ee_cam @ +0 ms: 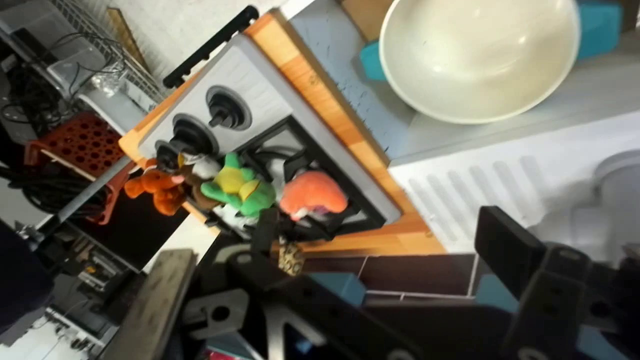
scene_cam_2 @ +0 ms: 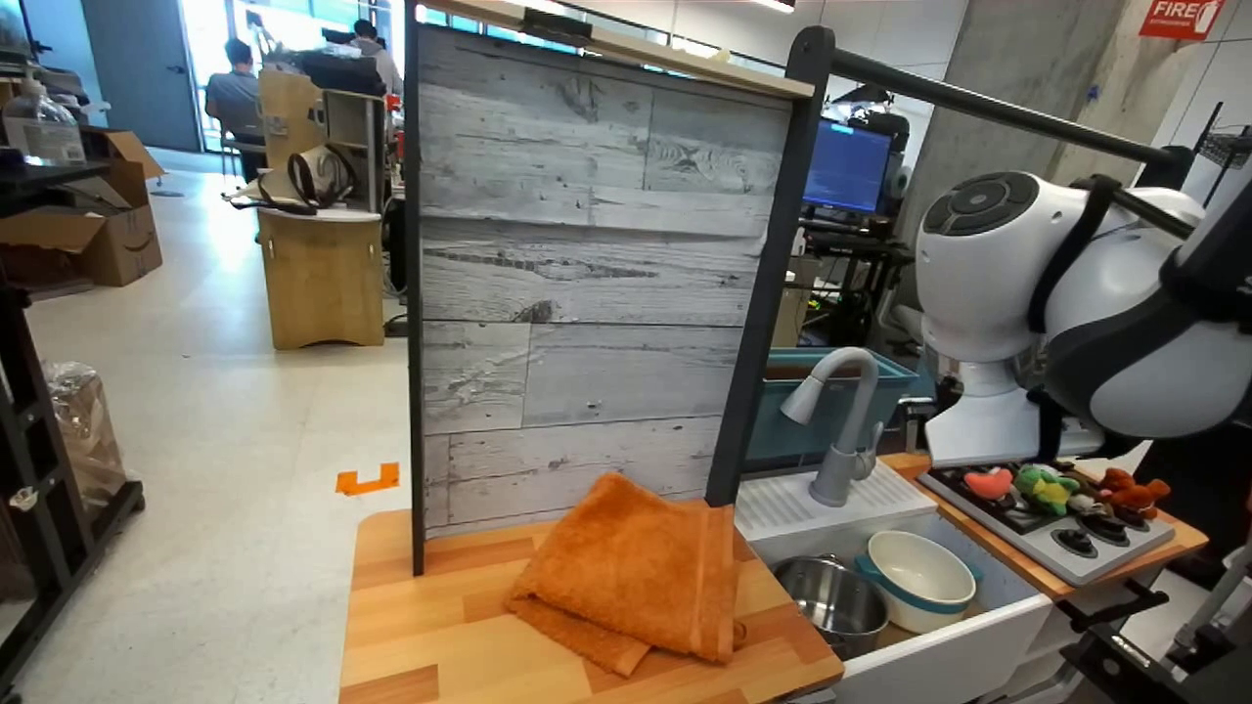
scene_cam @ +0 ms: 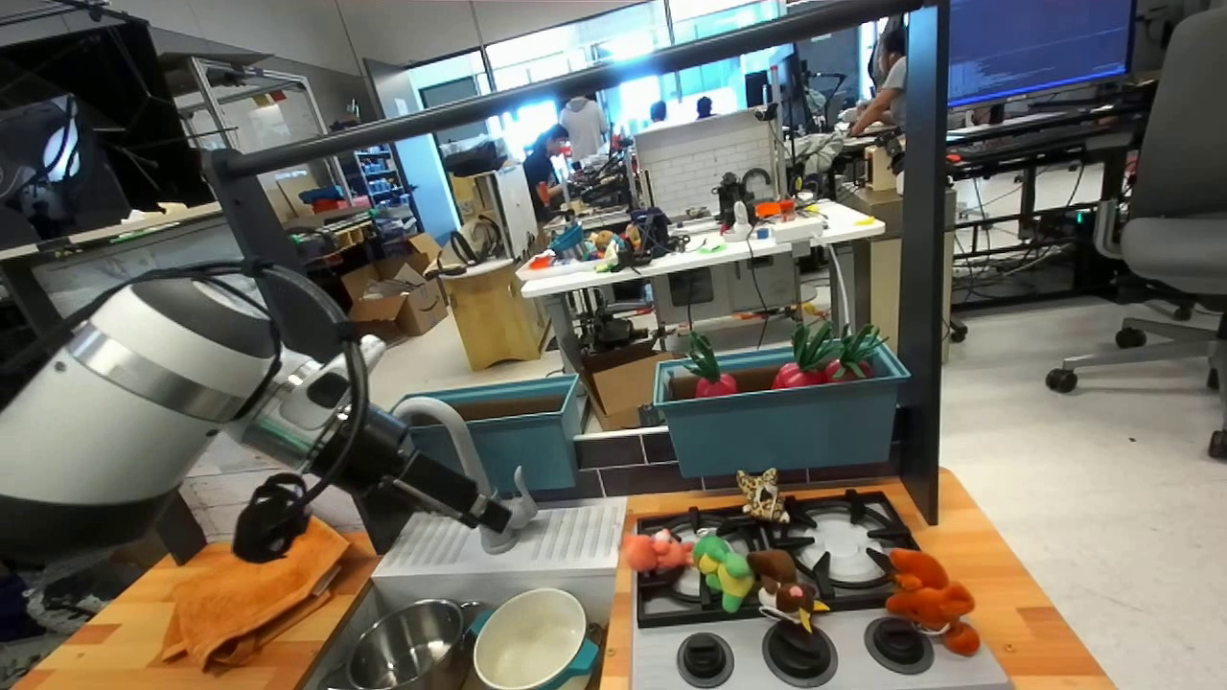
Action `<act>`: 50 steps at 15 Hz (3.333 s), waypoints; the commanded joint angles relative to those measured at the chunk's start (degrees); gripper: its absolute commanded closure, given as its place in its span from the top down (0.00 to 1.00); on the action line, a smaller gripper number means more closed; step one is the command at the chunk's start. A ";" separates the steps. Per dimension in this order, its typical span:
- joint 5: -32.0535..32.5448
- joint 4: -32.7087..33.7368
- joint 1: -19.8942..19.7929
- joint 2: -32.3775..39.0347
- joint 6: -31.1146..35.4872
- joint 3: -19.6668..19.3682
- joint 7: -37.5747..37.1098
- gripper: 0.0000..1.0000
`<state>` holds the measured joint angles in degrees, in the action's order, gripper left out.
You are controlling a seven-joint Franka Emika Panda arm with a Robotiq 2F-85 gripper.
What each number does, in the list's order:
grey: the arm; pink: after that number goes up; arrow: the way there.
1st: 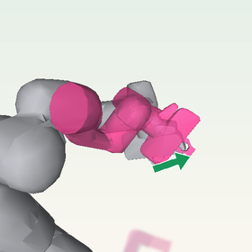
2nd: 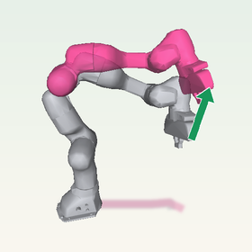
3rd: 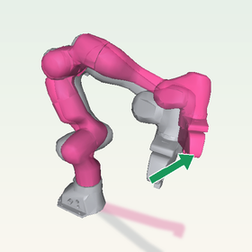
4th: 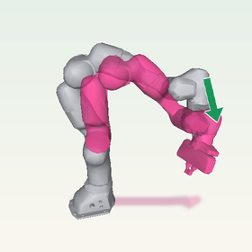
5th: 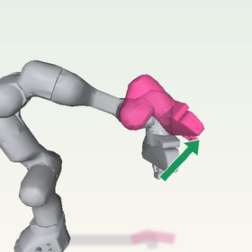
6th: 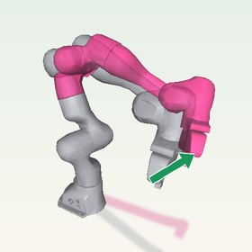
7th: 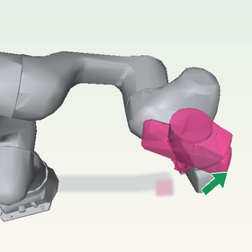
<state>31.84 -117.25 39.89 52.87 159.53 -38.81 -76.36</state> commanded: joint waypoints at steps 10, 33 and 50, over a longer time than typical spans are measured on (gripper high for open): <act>-18.91 23.80 -10.32 29.14 3.01 -6.07 -20.57 0.72; -21.83 6.52 -7.16 12.17 14.97 3.77 0.22 0.04; -30.02 4.06 -4.07 9.06 9.42 0.27 10.96 0.98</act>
<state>4.01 -110.35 34.54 66.15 172.92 -34.95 -68.13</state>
